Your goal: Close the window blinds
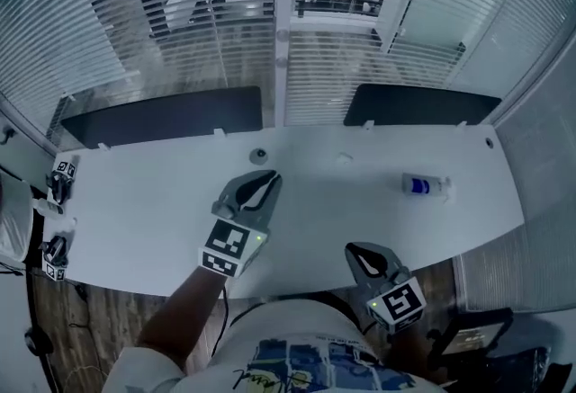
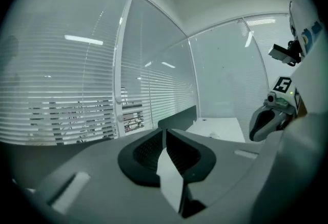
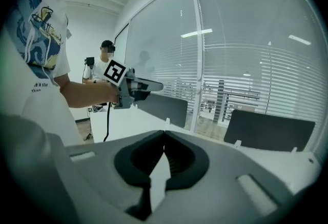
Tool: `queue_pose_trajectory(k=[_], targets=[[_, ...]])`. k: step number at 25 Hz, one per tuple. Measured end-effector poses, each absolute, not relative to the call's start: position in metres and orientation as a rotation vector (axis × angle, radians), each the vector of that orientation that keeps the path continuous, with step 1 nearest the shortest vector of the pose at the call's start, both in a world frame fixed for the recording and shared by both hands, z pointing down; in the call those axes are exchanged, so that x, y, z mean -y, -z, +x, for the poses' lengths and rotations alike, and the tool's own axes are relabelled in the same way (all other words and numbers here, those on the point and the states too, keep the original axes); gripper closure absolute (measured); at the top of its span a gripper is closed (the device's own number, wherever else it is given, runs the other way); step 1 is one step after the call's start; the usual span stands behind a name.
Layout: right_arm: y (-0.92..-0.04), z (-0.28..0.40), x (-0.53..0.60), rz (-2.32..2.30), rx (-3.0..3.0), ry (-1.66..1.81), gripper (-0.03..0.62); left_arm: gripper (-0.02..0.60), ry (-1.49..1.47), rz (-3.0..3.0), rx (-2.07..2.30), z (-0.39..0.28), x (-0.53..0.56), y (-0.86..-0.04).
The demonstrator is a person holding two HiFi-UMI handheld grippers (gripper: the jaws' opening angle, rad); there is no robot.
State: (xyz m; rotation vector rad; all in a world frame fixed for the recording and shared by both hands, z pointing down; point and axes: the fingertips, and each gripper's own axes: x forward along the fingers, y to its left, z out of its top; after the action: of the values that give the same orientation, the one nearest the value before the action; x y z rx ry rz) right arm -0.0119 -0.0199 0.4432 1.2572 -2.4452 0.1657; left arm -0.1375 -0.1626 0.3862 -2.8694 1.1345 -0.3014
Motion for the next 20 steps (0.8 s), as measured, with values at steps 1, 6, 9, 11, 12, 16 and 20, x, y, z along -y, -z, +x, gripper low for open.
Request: queue_pose_trajectory(k=[1,6,9,11,12,16,20], targets=[[-0.442,-0.010,0.022,1.240,2.437,-0.155,0.591,0.555,0.296,-2.850,-1.150,-0.137,0.172,-0.383],[-0.443,0.013,0.034,1.220,2.439,-0.145,0.591,0.557,0.317,-2.722,-1.241,-0.126,0.224,-0.371],[-0.443,0.030,0.040,1.235,2.440,-0.161,0.591,0.557,0.358,-2.654,-1.286,-0.118,0.255,-0.368],[-0.443,0.043,0.045,1.243,2.439,-0.163,0.591,0.556,0.380,-2.618,-1.311,-0.112,0.276,-0.365],[-0.443,0.051,0.047,1.249,2.436,-0.171,0.591,0.552,0.393,-2.603,-1.320,-0.110,0.285,-0.364],[-0.448,0.078,0.050,1.270,2.421,-0.205,0.591,0.532,0.439,-2.554,-1.349,-0.100,0.321,-0.357],[-0.450,0.096,0.052,1.288,2.411,-0.220,0.591,0.500,0.500,-2.477,-1.394,-0.097,0.355,-0.349]])
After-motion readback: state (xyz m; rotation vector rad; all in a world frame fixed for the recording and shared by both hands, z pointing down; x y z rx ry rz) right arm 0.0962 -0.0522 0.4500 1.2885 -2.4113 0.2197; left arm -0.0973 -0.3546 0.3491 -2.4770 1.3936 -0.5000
